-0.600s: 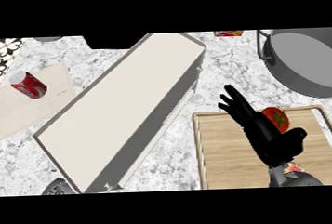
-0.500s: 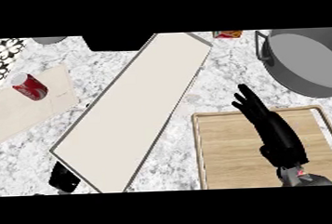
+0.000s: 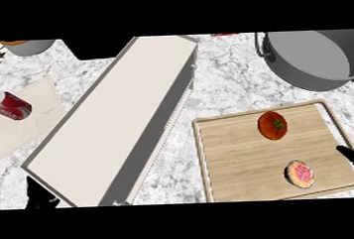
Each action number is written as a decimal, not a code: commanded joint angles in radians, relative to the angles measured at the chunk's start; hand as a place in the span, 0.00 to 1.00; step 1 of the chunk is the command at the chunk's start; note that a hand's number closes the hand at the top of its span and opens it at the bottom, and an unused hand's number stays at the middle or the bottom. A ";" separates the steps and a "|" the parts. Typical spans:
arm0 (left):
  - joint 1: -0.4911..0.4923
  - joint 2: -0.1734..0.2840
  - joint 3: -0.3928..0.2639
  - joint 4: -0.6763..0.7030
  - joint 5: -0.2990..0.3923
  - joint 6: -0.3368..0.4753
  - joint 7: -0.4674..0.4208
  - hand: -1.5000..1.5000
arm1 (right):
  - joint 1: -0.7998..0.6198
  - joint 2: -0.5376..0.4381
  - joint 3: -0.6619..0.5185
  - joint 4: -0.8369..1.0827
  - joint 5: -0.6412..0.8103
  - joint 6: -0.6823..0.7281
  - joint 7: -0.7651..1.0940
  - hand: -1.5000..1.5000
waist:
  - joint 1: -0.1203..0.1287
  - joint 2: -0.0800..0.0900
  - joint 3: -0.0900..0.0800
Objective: Pick the cupcake from the tray and place it in the tiered shelf
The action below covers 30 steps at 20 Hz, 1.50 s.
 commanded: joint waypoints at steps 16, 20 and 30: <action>-0.117 -0.059 -0.005 0.124 -0.072 0.006 0.059 0.50 | 0.349 -0.324 -0.081 -0.492 0.039 0.339 0.218 0.00 | 0.060 0.007 -0.009; -0.116 -0.064 -0.015 0.112 -0.070 -0.007 0.066 0.50 | 0.340 -0.447 -0.078 -0.530 0.221 0.331 0.406 0.00 | 0.083 0.012 -0.008; -0.176 -0.085 -0.007 0.124 -0.088 -0.030 0.102 0.50 | 0.019 -0.316 0.400 -0.640 0.424 0.359 0.942 0.00 | 0.108 0.013 -0.003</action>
